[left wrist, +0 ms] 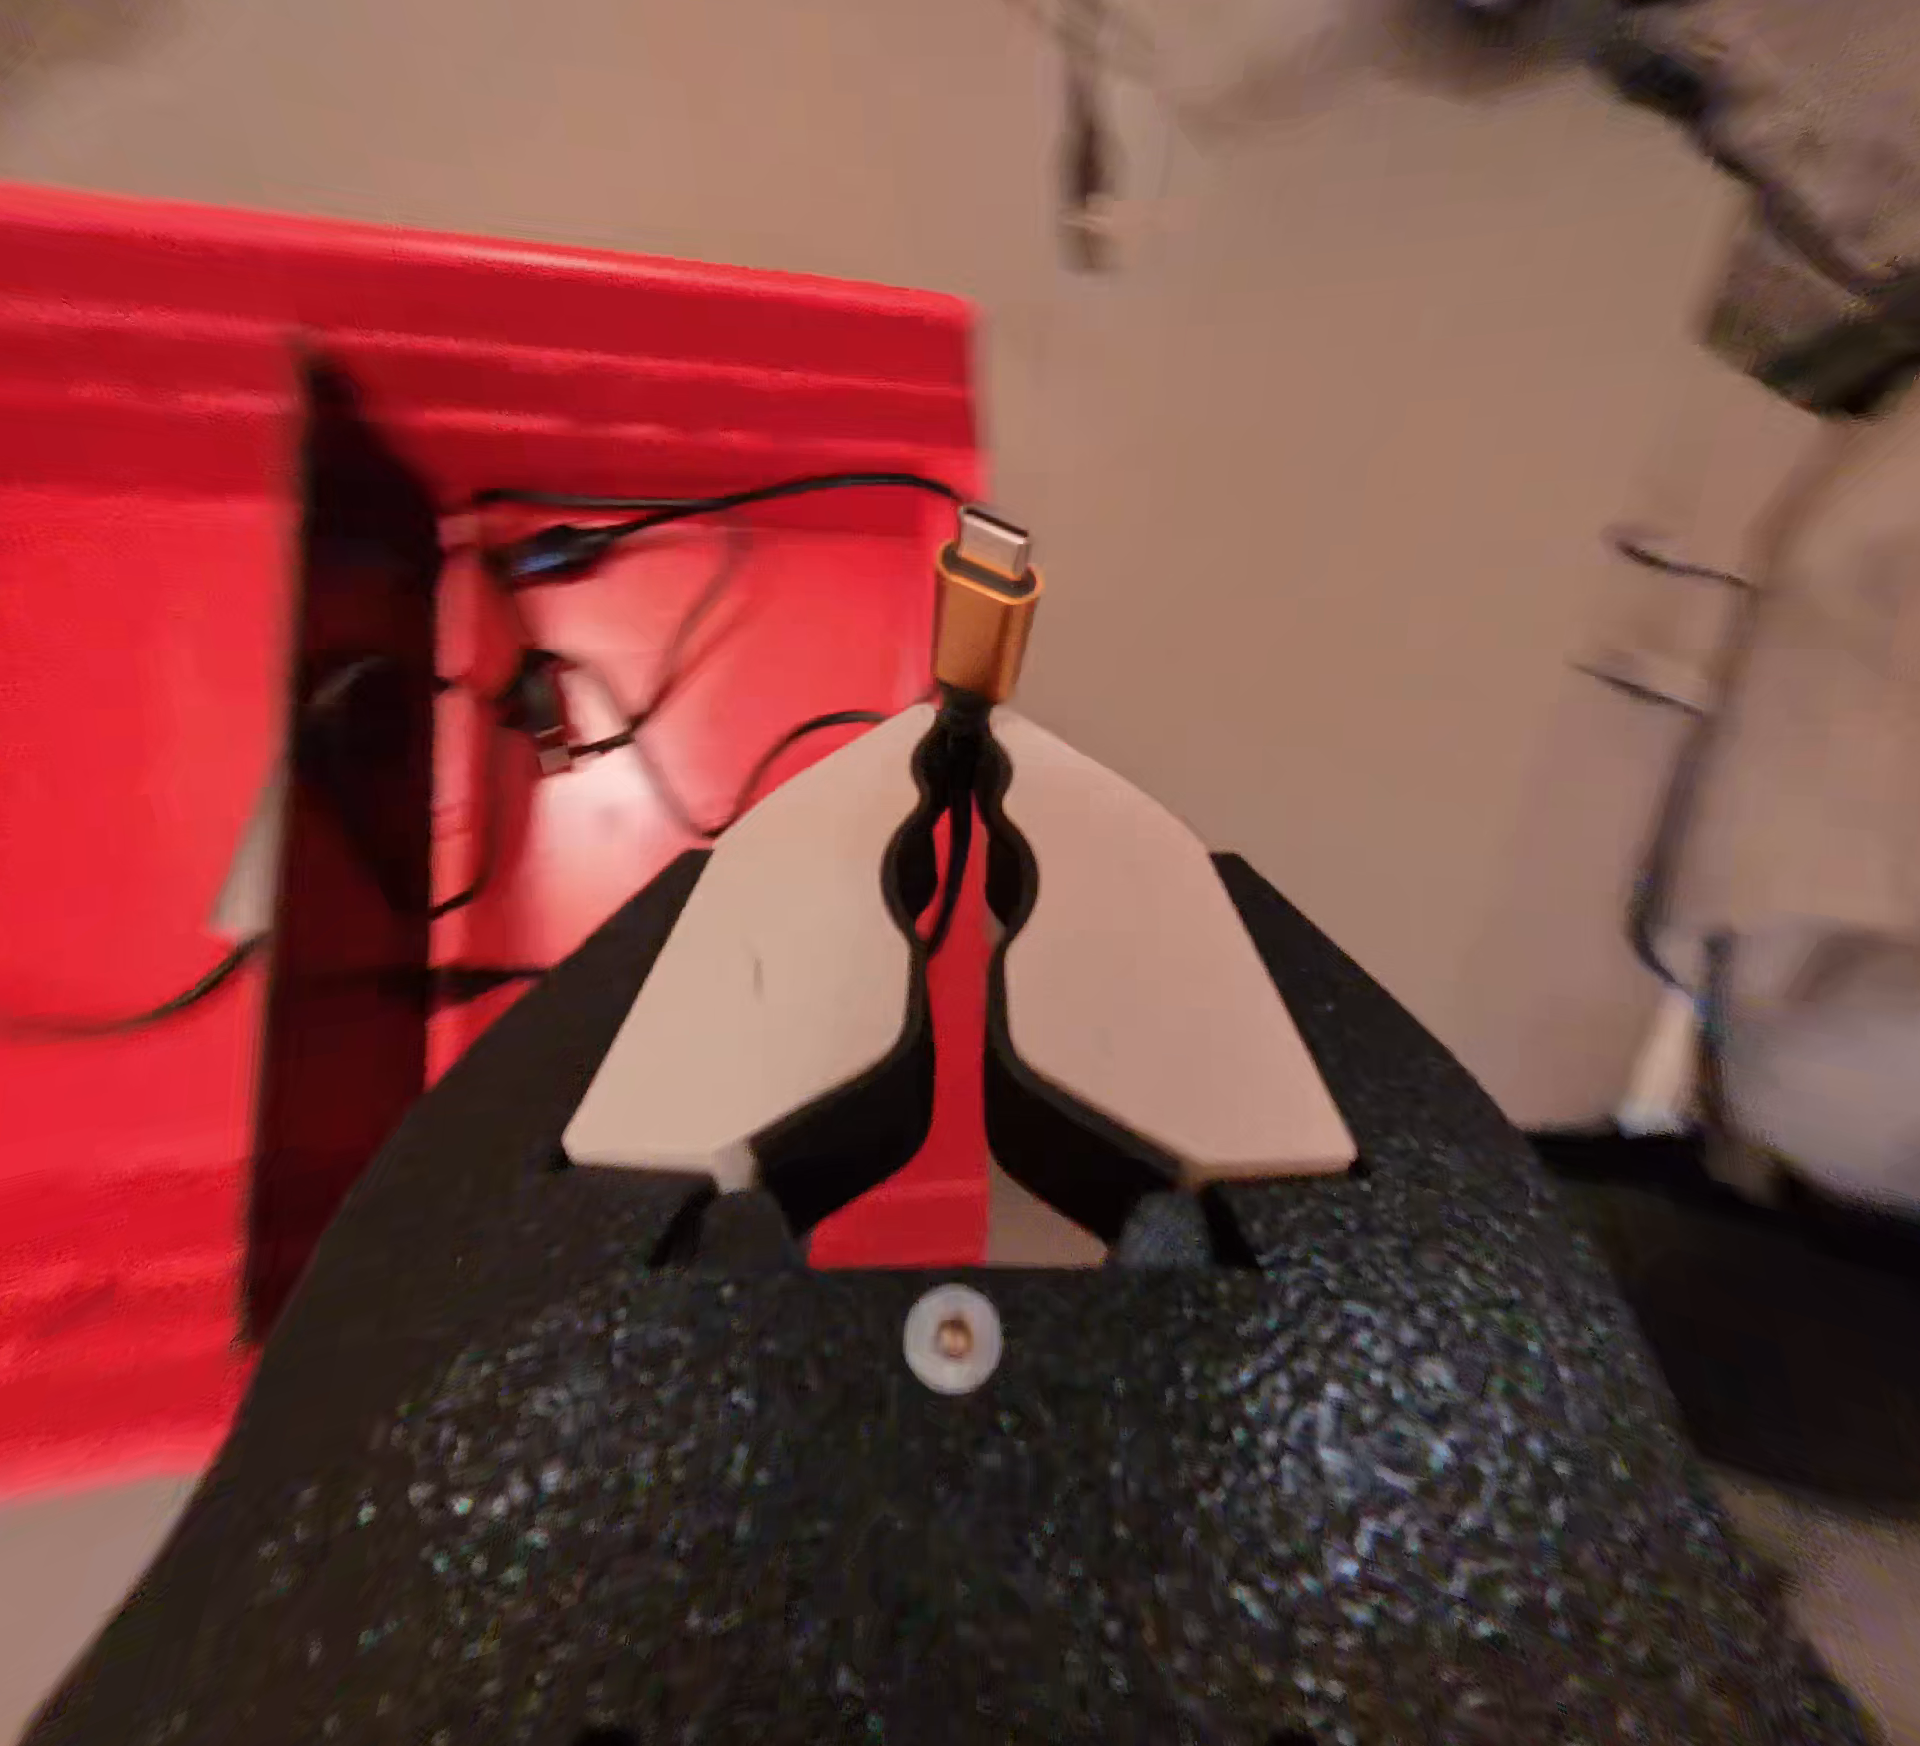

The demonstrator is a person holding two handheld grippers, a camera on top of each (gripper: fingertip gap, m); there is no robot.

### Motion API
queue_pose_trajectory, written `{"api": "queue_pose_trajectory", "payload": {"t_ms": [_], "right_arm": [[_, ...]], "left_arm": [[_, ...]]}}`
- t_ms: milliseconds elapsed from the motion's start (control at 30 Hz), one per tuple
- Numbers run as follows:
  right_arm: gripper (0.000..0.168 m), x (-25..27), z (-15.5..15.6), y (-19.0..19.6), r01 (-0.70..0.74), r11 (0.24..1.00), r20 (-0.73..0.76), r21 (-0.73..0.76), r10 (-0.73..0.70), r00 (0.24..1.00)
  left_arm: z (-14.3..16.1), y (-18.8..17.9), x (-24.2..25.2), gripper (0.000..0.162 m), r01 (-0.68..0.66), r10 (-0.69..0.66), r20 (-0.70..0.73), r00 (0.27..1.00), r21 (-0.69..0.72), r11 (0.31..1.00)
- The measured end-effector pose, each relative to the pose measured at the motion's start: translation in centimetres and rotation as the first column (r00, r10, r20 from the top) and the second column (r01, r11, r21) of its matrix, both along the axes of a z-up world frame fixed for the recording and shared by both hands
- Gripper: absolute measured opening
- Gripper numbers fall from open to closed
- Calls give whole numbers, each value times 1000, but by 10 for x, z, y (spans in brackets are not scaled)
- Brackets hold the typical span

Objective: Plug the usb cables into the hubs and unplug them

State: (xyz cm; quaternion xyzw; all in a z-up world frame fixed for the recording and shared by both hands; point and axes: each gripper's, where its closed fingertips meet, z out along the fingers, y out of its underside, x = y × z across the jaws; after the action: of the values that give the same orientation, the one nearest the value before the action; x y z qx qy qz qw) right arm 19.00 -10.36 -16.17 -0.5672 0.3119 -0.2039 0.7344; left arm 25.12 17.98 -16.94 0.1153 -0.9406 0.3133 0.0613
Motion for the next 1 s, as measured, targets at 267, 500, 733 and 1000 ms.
{"api": "queue_pose_trajectory", "payload": {"t_ms": [267,500,733,1000], "right_arm": [[24,0,0,0,0,1000,1,3,0,1000],[24,-1,1,-2,10,1000,-1,13,-10,1000],[24,2,-3,1,9,1000,-22,-14,-9,1000],[24,8,-5,-1,28,1000,-54,-10,-28,998]], "left_arm": [[73,-14,0,3,56,-49,35,998,-255,965],[190,8,21,3,-166,283,129,950,-558,813],[195,4,-48,3,-165,206,212,955,-196,967],[29,-78,-80,3,-34,0,158,987,217,976]]}}
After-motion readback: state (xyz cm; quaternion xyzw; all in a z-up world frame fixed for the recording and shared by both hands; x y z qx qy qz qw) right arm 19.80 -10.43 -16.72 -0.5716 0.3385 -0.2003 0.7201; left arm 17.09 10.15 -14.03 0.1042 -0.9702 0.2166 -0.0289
